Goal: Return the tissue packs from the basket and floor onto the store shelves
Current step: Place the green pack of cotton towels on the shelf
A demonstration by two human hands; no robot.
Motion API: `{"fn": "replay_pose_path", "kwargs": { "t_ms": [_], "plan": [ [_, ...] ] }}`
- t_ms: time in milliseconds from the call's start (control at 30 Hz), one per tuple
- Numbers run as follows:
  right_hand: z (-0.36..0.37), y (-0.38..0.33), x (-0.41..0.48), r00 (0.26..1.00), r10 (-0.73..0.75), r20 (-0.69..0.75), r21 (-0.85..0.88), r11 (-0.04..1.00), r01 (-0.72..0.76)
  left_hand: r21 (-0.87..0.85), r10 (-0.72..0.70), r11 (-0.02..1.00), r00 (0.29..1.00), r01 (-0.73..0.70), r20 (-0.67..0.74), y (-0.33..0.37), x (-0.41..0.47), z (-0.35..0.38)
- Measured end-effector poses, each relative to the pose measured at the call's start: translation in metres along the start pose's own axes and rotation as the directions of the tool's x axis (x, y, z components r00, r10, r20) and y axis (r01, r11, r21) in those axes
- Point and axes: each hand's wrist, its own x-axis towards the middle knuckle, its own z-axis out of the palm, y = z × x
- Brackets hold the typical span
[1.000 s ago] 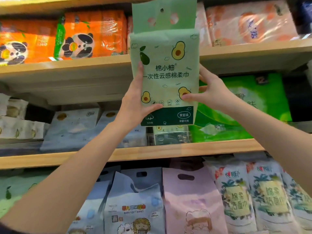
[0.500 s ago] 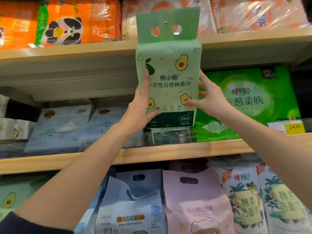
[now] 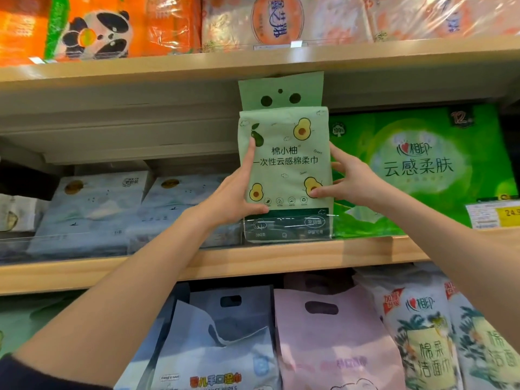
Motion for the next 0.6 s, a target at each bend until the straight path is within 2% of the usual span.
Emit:
{"fn": "replay_pose_path", "kwargs": {
  "t_ms": [200,600],
  "plan": [
    [0.002,0.0,0.014,0.991,0.103,0.079,-0.028,0.994,-0.101,-0.004,-0.076,0.997,0.99,0.077,0.121,-0.006,0.006,-0.002],
    [0.013,0.019,0.026,0.975,0.181,0.127,0.008,0.983,-0.183,0.077,-0.193,0.98,0.965,0.181,0.18,-0.024,0.028,0.011]
  ]
}}
